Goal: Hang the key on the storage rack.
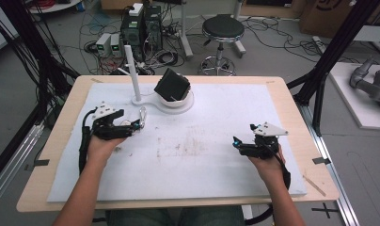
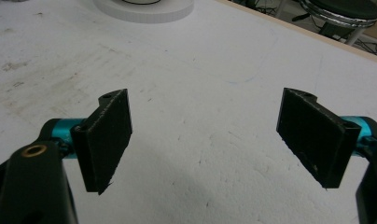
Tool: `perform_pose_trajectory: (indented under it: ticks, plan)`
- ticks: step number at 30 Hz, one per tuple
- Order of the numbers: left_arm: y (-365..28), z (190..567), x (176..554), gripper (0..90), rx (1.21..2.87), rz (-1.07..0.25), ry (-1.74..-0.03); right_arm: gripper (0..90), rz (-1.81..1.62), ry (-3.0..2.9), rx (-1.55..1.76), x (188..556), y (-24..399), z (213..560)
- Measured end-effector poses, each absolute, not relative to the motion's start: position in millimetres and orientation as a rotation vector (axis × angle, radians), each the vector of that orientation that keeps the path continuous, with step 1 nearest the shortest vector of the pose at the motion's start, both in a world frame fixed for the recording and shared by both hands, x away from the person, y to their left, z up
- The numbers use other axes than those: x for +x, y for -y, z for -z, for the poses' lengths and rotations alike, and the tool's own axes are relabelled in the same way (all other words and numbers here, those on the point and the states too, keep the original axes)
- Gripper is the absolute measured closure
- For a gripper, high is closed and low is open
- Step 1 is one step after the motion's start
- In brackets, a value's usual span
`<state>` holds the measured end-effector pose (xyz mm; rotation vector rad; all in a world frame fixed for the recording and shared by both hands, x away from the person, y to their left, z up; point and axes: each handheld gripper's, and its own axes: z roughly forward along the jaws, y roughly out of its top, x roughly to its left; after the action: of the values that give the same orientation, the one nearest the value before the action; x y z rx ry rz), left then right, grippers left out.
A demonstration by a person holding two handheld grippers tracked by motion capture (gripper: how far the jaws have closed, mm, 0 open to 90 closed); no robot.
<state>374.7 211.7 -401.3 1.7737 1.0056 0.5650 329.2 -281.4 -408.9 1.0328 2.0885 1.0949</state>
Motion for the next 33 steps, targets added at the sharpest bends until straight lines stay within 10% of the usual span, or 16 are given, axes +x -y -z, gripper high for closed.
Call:
perform_pose_trajectory:
  ticks: [17, 28, 33]
  plan:
    - [-190, 444, 421, 29.9, 1.924, -0.563, -1.21, 18.4, -1.071, -2.088, 1.045, 328, 284, 412]
    - [-174, 449, 416, 78.9, 2.019, -0.571, -1.174, 18.4, -1.055, -2.092, 1.043, 327, 283, 412]
    - [-174, 446, 414, 81.2, 2.024, -0.599, -1.183, 18.4, -1.063, -2.09, 1.042, 326, 284, 411]
